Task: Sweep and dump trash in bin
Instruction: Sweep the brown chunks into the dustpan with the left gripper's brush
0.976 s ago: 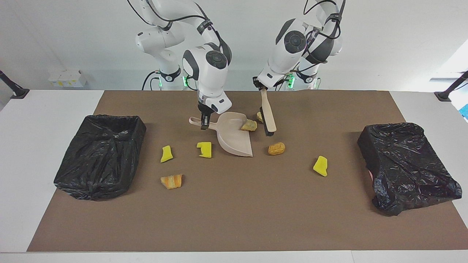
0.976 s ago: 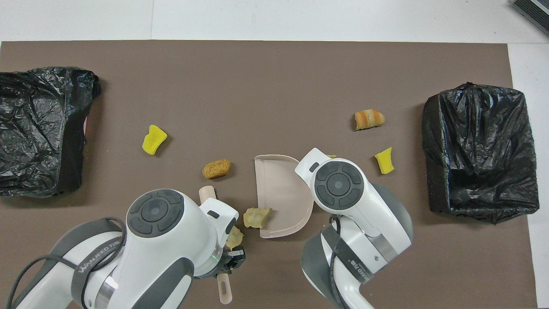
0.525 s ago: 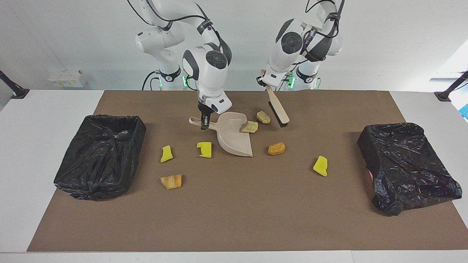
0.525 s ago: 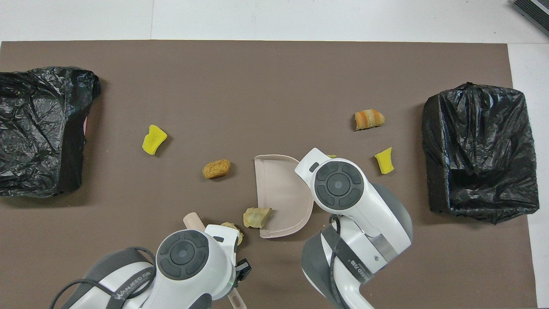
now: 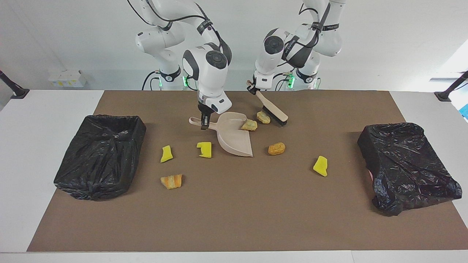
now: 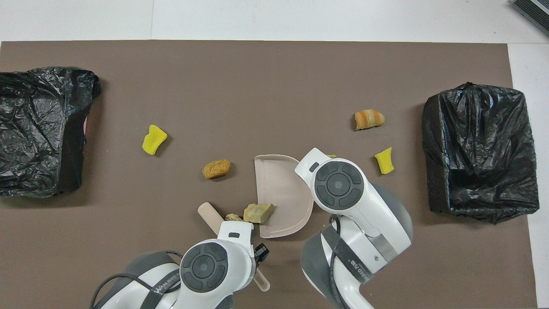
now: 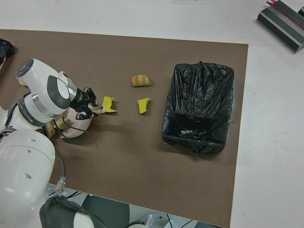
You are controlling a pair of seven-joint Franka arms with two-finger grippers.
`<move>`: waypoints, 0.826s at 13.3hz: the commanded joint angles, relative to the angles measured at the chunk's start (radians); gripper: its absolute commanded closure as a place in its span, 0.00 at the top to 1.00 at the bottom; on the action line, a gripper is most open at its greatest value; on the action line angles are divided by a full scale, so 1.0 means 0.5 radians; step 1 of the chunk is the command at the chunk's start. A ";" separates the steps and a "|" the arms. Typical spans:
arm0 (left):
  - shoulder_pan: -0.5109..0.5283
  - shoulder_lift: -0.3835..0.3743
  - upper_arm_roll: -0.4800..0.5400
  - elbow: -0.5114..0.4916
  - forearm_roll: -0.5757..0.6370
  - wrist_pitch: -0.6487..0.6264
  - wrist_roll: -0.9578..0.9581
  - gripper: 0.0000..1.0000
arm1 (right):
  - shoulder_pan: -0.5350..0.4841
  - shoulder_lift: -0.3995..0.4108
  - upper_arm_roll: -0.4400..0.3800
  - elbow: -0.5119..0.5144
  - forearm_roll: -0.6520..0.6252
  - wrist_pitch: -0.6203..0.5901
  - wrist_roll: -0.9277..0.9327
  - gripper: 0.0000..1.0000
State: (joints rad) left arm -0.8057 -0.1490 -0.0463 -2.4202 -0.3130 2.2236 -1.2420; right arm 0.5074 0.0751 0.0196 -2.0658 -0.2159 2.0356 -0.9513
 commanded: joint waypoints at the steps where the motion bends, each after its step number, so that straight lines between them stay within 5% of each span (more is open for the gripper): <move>1: -0.030 0.074 0.013 0.118 0.003 0.056 0.326 0.00 | -0.005 -0.009 0.010 -0.035 -0.022 0.061 -0.036 0.00; 7: -0.033 0.212 0.007 0.358 0.003 0.063 0.848 0.00 | -0.005 -0.009 0.013 -0.035 -0.022 0.061 -0.036 0.00; 11: 0.007 0.169 0.028 0.404 0.003 -0.026 0.986 0.00 | -0.005 -0.009 0.010 -0.035 -0.022 0.061 -0.036 0.00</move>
State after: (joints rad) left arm -0.8057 -0.0597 -0.0451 -2.2388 -0.3136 2.2444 -0.7931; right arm 0.5074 0.0751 0.0198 -2.0659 -0.2159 2.0357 -0.9513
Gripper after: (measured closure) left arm 0.736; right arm 0.683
